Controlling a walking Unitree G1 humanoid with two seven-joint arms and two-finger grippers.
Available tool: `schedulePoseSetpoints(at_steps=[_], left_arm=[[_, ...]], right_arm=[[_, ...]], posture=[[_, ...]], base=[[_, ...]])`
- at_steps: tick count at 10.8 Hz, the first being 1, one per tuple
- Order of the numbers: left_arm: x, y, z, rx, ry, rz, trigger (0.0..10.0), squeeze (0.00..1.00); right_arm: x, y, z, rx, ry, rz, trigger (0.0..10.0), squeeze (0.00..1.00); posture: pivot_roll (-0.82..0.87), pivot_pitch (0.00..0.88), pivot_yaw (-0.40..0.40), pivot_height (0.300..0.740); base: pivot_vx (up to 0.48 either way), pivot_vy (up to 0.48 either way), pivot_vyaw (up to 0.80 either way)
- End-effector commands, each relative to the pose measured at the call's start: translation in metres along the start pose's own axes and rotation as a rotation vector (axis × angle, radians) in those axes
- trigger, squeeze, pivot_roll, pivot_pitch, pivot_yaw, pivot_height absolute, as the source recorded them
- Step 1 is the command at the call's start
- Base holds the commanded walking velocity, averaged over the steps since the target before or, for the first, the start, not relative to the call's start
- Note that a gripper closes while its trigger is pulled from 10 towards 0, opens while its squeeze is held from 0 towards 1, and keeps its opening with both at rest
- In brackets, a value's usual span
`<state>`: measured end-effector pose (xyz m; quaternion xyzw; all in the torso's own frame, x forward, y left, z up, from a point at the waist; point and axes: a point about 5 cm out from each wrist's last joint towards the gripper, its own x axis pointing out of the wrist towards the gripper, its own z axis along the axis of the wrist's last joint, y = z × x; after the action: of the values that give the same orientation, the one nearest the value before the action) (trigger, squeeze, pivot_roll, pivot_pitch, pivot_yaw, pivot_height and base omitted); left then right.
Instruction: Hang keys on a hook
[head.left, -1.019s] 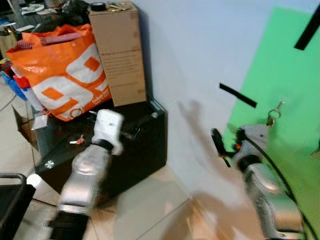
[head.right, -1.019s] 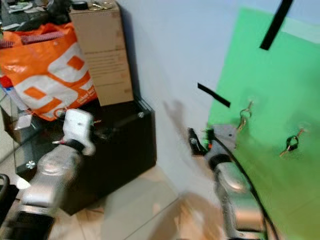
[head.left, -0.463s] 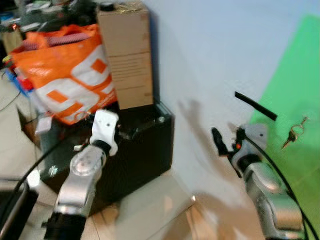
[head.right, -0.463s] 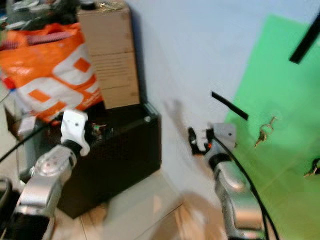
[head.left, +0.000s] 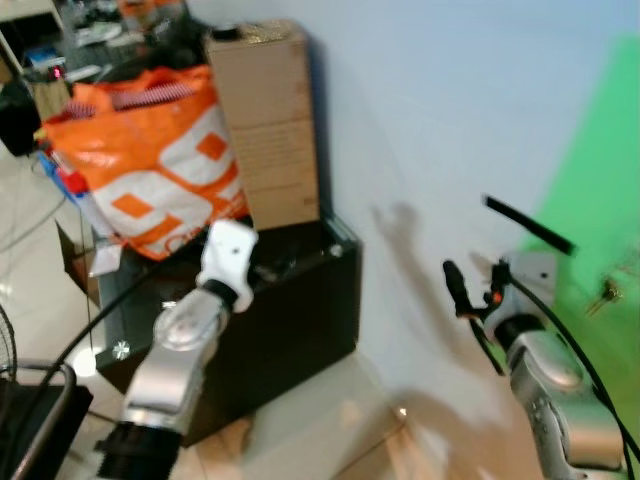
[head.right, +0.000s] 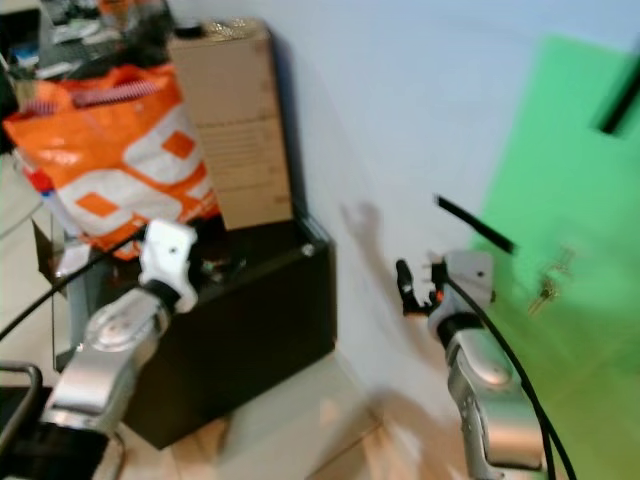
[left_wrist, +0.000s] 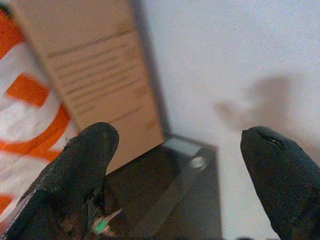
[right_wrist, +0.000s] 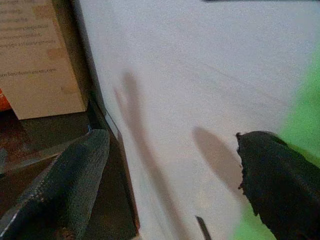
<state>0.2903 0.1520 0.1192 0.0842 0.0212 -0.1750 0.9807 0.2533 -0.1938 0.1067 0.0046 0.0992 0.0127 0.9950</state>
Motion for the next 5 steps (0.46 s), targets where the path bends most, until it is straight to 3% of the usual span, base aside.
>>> schedulePoseSetpoints(at_steps=[1,4,5], left_arm=[[-0.0006,-0.0002,0.0026,0.003,-0.005,-0.008,10.0,0.00],[-0.0027,-0.0020,0.0002,0.007,0.002,-0.013,10.0,0.00],[-0.0029,-0.0018,0.0004,0.007,0.002,-0.013,10.0,0.00]], right_arm=[[0.0000,0.0025,0.0018,0.003,-0.007,0.015,10.0,1.00],[0.0003,0.0096,0.0009,-0.002,-0.005,0.070,10.0,1.00],[0.0001,0.0120,0.0009,-0.004,-0.004,0.093,10.0,1.00]], posture=[[-0.14,0.000,0.056,0.740],[-0.13,0.000,0.051,0.740],[-0.13,0.000,0.048,0.740]], base=[[0.315,0.000,0.00],[0.316,0.000,0.00],[0.315,0.000,0.80]])
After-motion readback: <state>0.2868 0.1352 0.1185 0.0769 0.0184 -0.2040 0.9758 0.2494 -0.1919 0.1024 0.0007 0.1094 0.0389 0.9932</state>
